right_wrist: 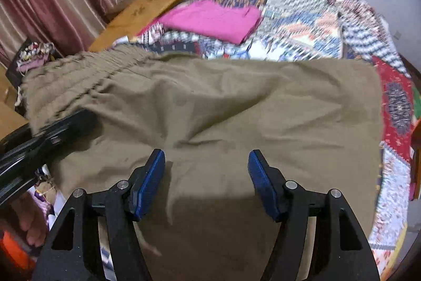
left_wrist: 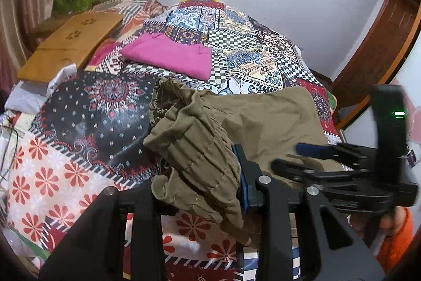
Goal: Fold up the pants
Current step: 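Grasp the olive pants' elastic waistband with the left tool and lift upward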
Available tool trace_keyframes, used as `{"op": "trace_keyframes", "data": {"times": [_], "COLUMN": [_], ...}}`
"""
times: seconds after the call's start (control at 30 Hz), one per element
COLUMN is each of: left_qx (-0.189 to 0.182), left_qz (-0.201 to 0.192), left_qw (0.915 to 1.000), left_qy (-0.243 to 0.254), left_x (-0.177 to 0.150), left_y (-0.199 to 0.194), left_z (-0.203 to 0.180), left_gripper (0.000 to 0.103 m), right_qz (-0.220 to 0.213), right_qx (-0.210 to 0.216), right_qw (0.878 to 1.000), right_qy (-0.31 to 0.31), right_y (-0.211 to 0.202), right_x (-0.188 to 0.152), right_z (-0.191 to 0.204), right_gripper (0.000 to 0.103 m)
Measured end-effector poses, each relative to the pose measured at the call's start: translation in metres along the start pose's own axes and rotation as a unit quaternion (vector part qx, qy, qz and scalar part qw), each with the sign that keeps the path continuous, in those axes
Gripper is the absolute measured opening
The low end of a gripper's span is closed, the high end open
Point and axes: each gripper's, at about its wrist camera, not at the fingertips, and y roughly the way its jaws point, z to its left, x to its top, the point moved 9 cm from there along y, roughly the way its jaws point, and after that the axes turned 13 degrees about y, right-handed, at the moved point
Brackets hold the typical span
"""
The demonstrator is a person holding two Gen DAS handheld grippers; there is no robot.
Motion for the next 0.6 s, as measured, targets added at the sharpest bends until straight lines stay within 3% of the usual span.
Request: {"op": "trace_keyframes", "data": {"times": [0.13, 0.27, 0.33, 0.4, 0.47, 0.6], "left_qx": [0.009, 0.01, -0.008, -0.034, -0.036, -0.037], "left_qz": [-0.012, -0.024, -0.029, -0.031, -0.036, -0.047], "left_qw": [0.9997, 0.9987, 0.9981, 0.9972, 0.996, 0.9924], "left_qy": [0.02, 0.043, 0.053, 0.058, 0.073, 0.107], "left_x": [0.01, 0.021, 0.026, 0.03, 0.035, 0.046], "left_y": [-0.007, -0.014, -0.017, -0.019, -0.021, -0.024], "left_z": [-0.009, -0.022, -0.034, -0.049, -0.062, -0.091], "left_gripper": [0.033, 0.033, 0.032, 0.031, 0.031, 0.031], "right_qz": [-0.015, 0.009, 0.038, 0.03, 0.028, 0.028], "right_qx": [0.008, 0.001, 0.01, -0.002, -0.009, 0.016], "right_qw": [1.0, 1.0, 0.999, 1.0, 1.0, 0.999], "right_qy": [0.007, 0.005, 0.011, -0.002, -0.01, 0.009], "right_y": [-0.019, -0.007, 0.01, 0.017, 0.017, 0.012], "right_x": [-0.007, -0.023, -0.037, -0.038, -0.036, -0.034], "right_z": [-0.004, -0.012, -0.013, -0.01, -0.008, -0.013], "right_gripper": [0.063, 0.063, 0.064, 0.065, 0.065, 0.065]}}
